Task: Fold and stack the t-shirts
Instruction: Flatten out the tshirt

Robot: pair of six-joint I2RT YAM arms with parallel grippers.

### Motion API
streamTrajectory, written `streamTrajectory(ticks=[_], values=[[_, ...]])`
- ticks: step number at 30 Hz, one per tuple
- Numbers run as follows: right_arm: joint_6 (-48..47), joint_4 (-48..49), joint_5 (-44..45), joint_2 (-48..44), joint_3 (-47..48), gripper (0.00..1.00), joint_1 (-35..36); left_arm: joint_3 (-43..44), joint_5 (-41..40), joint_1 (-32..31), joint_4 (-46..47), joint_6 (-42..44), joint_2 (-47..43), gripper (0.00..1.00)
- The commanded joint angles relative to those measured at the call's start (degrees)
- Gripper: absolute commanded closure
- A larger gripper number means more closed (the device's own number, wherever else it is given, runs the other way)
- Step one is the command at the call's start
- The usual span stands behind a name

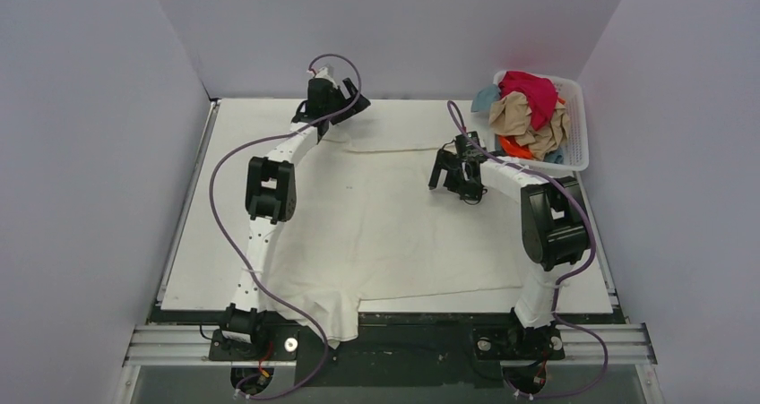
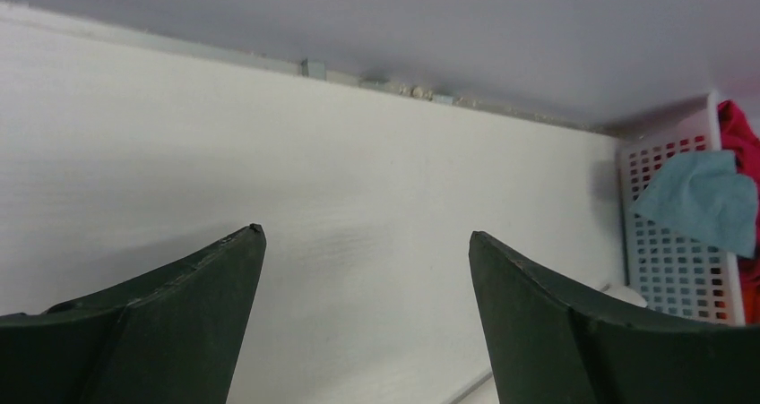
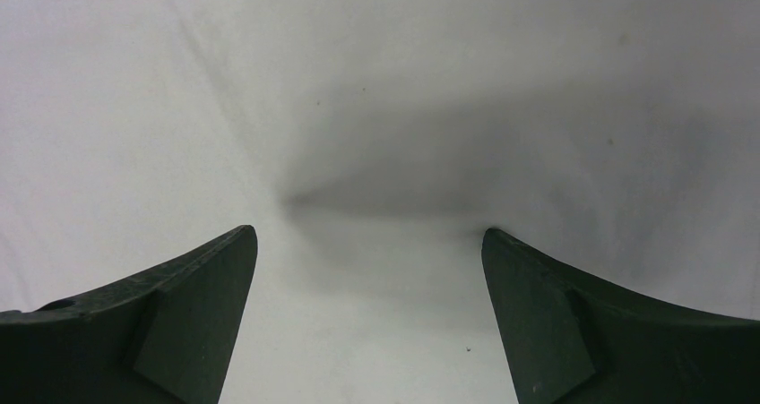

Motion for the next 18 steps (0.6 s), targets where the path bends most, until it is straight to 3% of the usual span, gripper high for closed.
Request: streamTrajectory(ticks=[1, 5, 11, 14, 18], values=[[-1.0, -3.5, 2.4, 0.3, -0.4, 0.08, -0.9, -10.7, -3.4, -0.2, 3.9, 8.9, -15.5, 0.05], [-1.1, -3.5, 2.5, 0.6, -0.6, 0.08, -0.9, -22.5, -7.5, -0.1, -2.4, 10.4, -24.3, 0.05], [-0.9, -3.4, 2.1, 1.2, -0.7, 0.08, -0.9, -53.9, -14.4, -0.4, 11.4, 5.8, -41.5, 0.05], [-0.9, -3.4, 1.9, 1.3, -0.7, 0.08, -0.9, -57.7, -15.8, -0.4, 10.9, 5.2, -42.3, 0.05], [-0.9, -3.3, 1.9, 1.5, -0.6, 0.08, -0.9, -56.2, -13.5, -0.1, 10.1, 3.1, -38.6, 0.05]])
